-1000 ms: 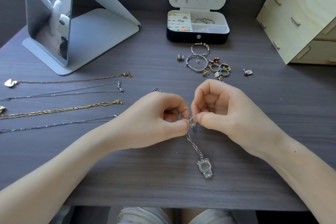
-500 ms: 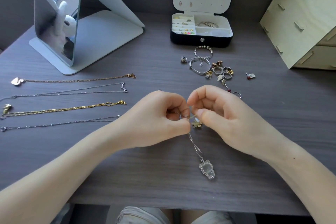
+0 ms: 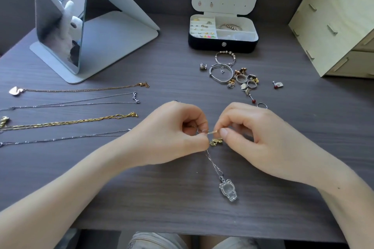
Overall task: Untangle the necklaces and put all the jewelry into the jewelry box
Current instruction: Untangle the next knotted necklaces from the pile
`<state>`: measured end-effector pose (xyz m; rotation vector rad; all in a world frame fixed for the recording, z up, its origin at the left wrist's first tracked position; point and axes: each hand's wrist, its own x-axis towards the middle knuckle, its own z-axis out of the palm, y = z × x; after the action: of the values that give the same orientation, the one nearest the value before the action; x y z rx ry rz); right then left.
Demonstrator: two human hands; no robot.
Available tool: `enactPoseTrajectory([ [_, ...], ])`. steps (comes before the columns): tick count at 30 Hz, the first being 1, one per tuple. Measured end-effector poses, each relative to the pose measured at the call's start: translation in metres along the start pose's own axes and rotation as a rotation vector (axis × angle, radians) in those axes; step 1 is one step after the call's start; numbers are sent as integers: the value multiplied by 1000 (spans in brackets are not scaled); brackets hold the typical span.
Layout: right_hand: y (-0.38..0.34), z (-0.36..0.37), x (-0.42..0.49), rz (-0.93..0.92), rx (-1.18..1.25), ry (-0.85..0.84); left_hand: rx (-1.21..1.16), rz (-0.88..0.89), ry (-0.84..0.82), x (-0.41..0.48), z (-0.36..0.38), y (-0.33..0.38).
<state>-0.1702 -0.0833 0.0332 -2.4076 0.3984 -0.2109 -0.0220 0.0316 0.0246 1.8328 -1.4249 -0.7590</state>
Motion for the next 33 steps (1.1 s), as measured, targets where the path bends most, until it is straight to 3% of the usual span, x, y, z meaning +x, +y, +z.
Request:
enactPoseTrajectory([
  [12, -6, -11, 2, 307, 521, -42, -22, -11, -15, -1, -3, 1],
  [18, -2, -14, 2, 378, 453, -41, -14, -26, -10, -1, -3, 0],
  [33, 4, -21, 1, 350, 485, -13, -31, -63, -27, -1, -6, -2],
])
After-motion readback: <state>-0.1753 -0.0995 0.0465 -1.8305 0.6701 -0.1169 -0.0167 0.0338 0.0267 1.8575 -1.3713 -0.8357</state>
